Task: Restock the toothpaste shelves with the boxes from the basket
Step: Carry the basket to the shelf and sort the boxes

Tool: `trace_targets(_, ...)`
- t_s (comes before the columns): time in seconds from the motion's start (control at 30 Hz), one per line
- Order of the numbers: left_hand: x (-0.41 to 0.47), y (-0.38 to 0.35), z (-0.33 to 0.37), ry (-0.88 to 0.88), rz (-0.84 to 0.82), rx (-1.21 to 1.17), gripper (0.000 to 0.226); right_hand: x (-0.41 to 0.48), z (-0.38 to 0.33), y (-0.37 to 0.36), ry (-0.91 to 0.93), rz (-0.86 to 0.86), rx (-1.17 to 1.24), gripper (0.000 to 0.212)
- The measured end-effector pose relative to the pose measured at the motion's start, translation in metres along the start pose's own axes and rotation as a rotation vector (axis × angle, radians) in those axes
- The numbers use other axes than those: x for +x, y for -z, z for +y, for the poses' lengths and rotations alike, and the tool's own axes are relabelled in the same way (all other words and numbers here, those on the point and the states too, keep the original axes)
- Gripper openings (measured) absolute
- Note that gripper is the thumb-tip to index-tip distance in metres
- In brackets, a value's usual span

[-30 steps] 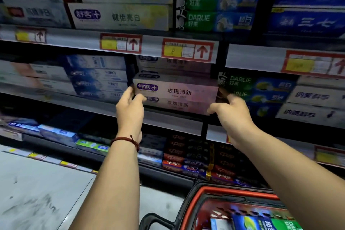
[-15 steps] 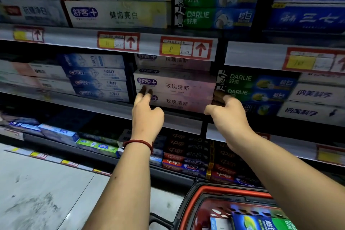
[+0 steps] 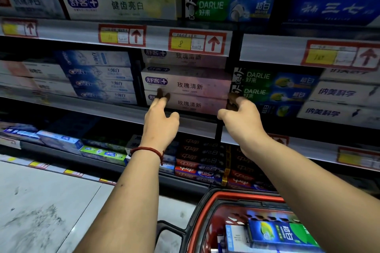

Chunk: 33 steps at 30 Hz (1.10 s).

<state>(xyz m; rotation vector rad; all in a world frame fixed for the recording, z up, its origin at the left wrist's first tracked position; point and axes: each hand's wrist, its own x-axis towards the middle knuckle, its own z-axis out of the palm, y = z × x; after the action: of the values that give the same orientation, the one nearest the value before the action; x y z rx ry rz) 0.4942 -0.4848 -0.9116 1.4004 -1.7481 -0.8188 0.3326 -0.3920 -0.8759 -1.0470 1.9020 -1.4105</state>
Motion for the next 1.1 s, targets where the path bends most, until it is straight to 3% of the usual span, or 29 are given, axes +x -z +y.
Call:
trace_targets(0.13,-0.015,0.000,0.013,-0.084,-0.081,0.041,0.060,-0.014,0.002,0.010,0.062,-0.004,-0.112,0.055)
trace_targets(0.47,-0.075,-0.007,0.057,-0.400,-0.233,0.265,0.062,-0.070,0.014,0.080,0.229,-0.100,-0.479,0.071)
trace_targets(0.7,-0.147,-0.020,0.076,-0.337,-0.256,0.172,0.056,-0.116,0.022,0.146,0.205,-0.153,-0.499,0.073)
trace_targets(1.1,-0.265,-0.088,0.066,-0.213,-0.602,0.225,0.058,-0.201,0.105,0.229,0.010,-0.203,-0.566,0.069)
